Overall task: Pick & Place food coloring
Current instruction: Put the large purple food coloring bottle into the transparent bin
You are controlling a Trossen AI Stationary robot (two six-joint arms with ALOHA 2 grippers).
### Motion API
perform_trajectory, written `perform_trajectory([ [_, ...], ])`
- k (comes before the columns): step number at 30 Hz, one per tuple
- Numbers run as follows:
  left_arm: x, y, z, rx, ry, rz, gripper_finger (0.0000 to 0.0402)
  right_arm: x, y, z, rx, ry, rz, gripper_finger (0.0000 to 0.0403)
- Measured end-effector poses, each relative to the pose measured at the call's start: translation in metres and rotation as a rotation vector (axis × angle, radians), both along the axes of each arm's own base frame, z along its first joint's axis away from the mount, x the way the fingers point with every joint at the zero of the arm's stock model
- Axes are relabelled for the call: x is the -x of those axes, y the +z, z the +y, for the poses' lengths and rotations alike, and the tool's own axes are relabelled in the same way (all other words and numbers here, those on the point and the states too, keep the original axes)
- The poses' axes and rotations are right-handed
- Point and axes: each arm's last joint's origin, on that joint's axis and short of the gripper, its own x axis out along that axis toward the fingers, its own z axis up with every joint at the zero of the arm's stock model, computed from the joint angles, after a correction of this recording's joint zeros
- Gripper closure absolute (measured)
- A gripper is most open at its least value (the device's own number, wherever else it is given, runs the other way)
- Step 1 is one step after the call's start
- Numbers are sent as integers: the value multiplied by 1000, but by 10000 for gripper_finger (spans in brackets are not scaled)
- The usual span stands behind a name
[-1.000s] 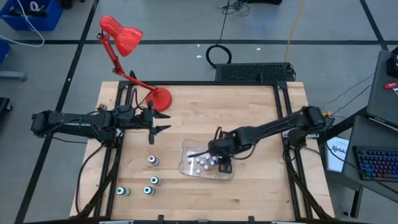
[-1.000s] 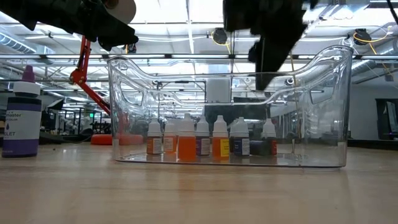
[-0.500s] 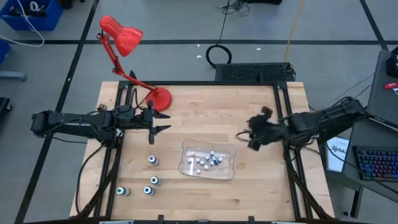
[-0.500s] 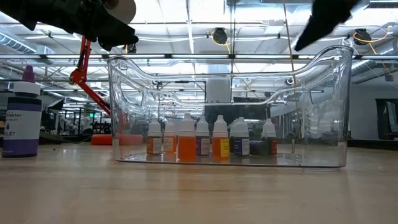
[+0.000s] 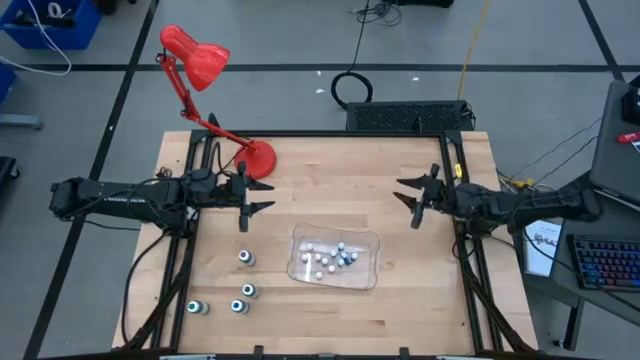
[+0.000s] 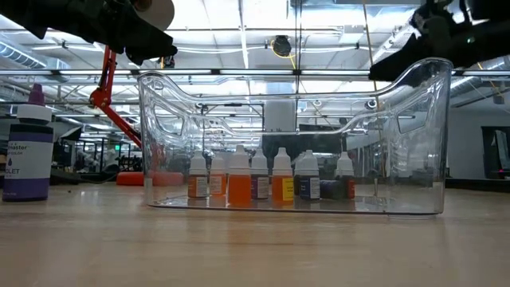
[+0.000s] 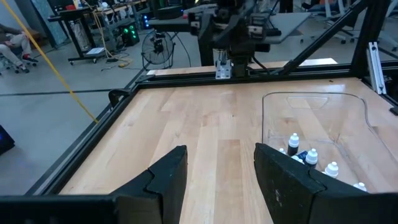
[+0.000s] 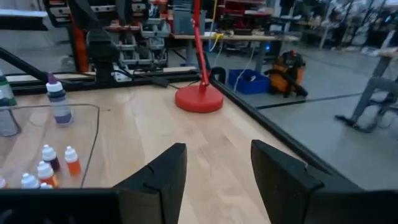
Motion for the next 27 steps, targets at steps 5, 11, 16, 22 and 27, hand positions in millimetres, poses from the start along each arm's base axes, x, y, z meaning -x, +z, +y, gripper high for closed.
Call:
perform_trajectory([
  [5,0,0,0,0,0,0,215,3,-8,-18,-65,57,5,236],
  [11,0,0,0,0,0,0,215,13,-6,-29,-54,10,-17,236],
  [16,0,0,0,0,0,0,215,29,0,-25,-51,7,-92,236],
  [22,0,0,0,0,0,0,215,41,-19,-22,-66,-22,-124,236],
  [27,0,0,0,0,0,0,215,40,-40,-23,-36,-70,-158,236],
])
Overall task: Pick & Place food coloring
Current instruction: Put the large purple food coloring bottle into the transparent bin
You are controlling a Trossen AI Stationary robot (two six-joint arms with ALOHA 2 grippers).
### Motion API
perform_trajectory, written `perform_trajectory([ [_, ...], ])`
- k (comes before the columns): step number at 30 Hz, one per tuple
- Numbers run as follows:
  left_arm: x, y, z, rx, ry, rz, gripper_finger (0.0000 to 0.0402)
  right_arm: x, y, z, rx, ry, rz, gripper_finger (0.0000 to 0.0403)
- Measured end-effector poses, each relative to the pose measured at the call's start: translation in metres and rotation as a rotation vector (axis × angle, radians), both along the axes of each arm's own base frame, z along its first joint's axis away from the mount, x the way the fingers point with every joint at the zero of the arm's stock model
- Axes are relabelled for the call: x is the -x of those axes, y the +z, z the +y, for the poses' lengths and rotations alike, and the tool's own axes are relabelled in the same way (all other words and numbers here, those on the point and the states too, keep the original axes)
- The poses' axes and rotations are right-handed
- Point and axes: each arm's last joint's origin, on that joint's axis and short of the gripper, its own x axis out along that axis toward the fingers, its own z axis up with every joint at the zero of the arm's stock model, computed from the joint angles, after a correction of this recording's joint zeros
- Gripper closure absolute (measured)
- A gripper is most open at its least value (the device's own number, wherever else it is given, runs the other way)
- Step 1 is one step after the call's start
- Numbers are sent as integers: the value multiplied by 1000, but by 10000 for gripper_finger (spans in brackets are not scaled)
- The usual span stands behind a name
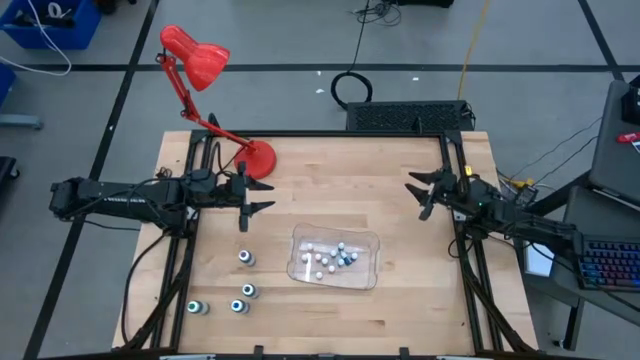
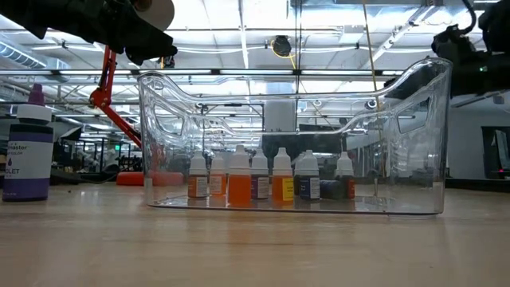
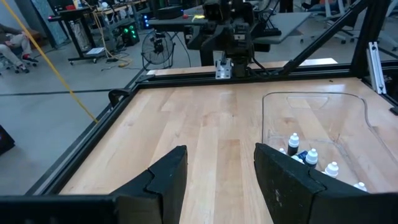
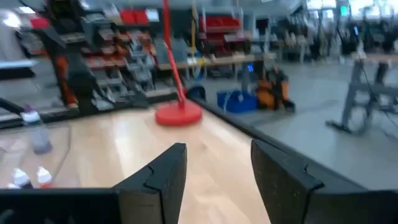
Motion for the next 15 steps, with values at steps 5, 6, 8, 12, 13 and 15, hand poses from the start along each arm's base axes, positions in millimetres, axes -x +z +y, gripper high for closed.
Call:
perform_trajectory([
  [5,0,0,0,0,0,1,215,-2,-1,-1,74,-2,-24,236],
  [6,0,0,0,0,0,-1,215,-2,-1,-1,85,-4,-24,236],
  [8,0,0,0,0,0,2,215,-3,-3,-1,81,-3,4,236],
  [12,0,0,0,0,0,1,215,-3,-3,-1,27,0,-25,236],
  [13,0,0,0,0,0,1,215,-3,-3,-1,19,-1,-26,236],
  [15,0,0,0,0,0,0,215,-3,-3,-1,19,-1,-28,236],
])
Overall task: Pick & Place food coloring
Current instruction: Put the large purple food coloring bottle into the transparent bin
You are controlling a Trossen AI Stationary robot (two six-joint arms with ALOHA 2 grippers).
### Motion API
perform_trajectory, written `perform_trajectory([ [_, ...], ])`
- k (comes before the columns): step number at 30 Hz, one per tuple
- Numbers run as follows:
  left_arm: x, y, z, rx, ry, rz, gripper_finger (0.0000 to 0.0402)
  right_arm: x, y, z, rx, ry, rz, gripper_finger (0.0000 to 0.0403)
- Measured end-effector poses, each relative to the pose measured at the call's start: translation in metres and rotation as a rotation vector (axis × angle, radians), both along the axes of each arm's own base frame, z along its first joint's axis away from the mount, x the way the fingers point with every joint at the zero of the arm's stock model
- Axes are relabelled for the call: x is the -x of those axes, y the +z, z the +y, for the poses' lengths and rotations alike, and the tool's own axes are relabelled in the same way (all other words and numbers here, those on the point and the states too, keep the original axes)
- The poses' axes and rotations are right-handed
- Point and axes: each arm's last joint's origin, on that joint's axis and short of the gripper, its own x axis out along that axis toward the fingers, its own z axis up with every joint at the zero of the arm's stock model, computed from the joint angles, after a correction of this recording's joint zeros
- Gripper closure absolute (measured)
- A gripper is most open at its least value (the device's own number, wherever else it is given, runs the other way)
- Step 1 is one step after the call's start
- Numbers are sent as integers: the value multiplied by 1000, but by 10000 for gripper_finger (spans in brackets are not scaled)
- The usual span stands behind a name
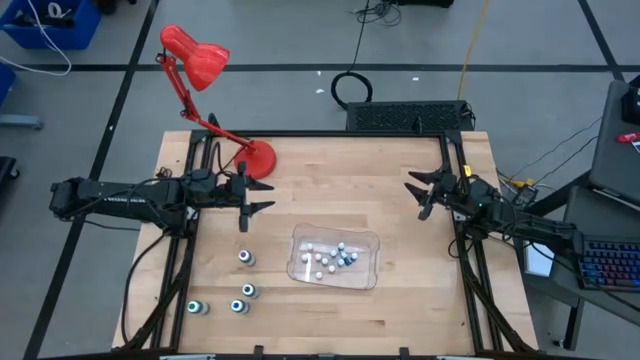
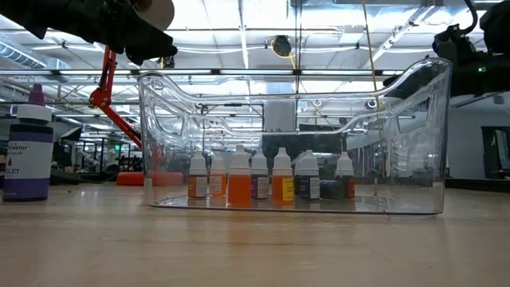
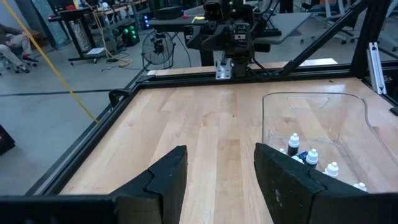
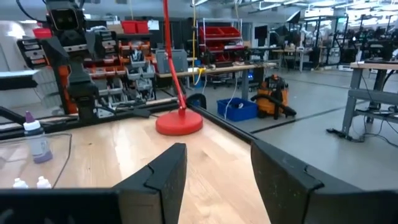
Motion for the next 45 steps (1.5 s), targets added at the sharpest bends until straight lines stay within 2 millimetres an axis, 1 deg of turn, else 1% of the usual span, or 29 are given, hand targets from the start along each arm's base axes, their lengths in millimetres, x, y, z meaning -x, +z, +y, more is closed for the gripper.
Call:
perform_trajectory([
  [7,0,1,0,-1,0,-8,215,0,0,0,1,0,-1,236],
  [13,-2,11,0,-2,1,-114,215,0,0,0,1,0,-1,236],
  [18,-2,22,0,50,4,-241,215,0,0,0,0,0,-2,236],
  [22,-1,21,0,52,-12,-222,215,0,0,0,0,0,-1,236],
  [24,-4,15,0,54,-11,-171,215,0,0,0,1,0,-2,236],
  [26,-9,7,0,100,-4,-116,215,0,0,0,1,0,-2,236],
  [28,-14,2,0,134,-3,-96,215,0,0,0,1,0,-2,236],
  [31,-19,-6,-3,113,-37,-31,215,0,0,0,1,0,-2,236],
  [33,-21,-8,-4,119,-46,-9,215,0,0,0,1,0,-2,236],
  [34,-22,-7,-4,155,-40,16,215,0,0,0,1,0,-2,236],
  [36,-23,5,-6,277,-5,99,215,0,0,0,1,1,-2,236],
  [38,-25,23,-8,393,80,242,215,0,0,0,0,0,-2,236],
  [39,-26,31,-11,424,143,328,215,0,0,0,0,1,-2,236],
  [41,-29,43,-18,408,266,538,215,0,0,0,1,1,-2,236],
  [43,-40,58,-31,376,310,696,215,0,0,0,1,1,-3,236],
  [45,-51,72,-43,403,343,828,215,0,0,0,1,1,-5,236],
])
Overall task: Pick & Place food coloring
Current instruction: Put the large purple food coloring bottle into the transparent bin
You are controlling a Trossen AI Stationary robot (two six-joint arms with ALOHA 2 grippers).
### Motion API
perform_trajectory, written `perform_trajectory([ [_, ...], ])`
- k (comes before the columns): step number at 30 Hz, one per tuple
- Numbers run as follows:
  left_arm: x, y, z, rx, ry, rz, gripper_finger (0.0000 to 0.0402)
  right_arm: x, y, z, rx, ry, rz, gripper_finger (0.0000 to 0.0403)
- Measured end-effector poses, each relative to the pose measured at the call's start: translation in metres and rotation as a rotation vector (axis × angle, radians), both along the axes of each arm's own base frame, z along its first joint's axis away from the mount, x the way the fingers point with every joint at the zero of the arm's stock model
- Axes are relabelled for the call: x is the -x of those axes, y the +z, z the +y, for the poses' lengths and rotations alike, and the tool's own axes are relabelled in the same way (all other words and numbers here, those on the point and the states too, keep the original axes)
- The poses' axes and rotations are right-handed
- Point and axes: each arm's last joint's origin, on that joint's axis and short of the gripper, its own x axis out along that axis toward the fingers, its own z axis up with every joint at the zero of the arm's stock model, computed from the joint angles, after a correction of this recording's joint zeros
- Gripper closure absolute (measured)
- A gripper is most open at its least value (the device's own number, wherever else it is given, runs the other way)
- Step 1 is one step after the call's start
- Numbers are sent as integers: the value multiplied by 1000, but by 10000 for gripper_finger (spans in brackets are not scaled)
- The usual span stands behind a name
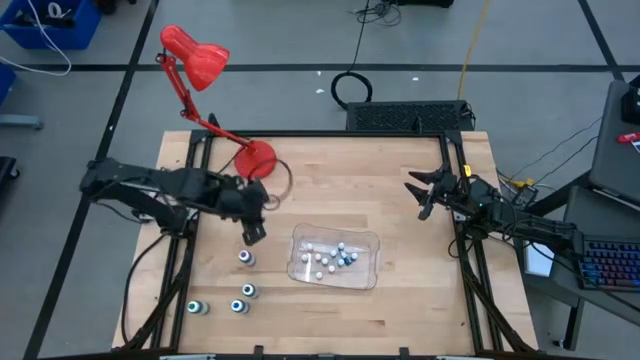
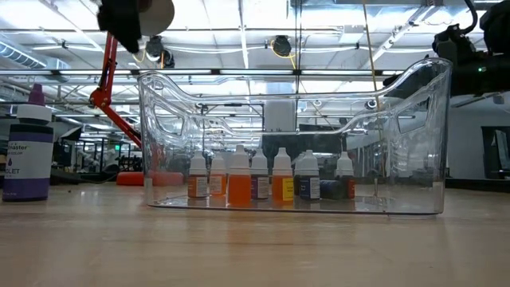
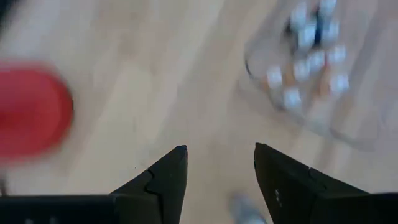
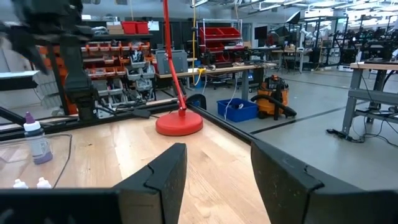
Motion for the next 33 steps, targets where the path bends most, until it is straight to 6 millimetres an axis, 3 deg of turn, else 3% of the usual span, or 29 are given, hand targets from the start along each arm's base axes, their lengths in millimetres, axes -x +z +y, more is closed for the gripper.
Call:
perform_trajectory([
  [5,-25,18,-23,176,207,225,215,0,0,0,-1,0,3,236],
  [9,-23,3,-34,211,430,432,215,0,1,0,1,0,-5,236],
  [16,-14,-28,-41,231,564,556,215,0,0,0,1,0,-4,236],
  [26,-8,-38,-52,214,649,573,213,0,0,0,1,0,-5,236],
  [33,-10,-39,-63,239,693,509,162,0,0,0,1,0,-5,236],
])
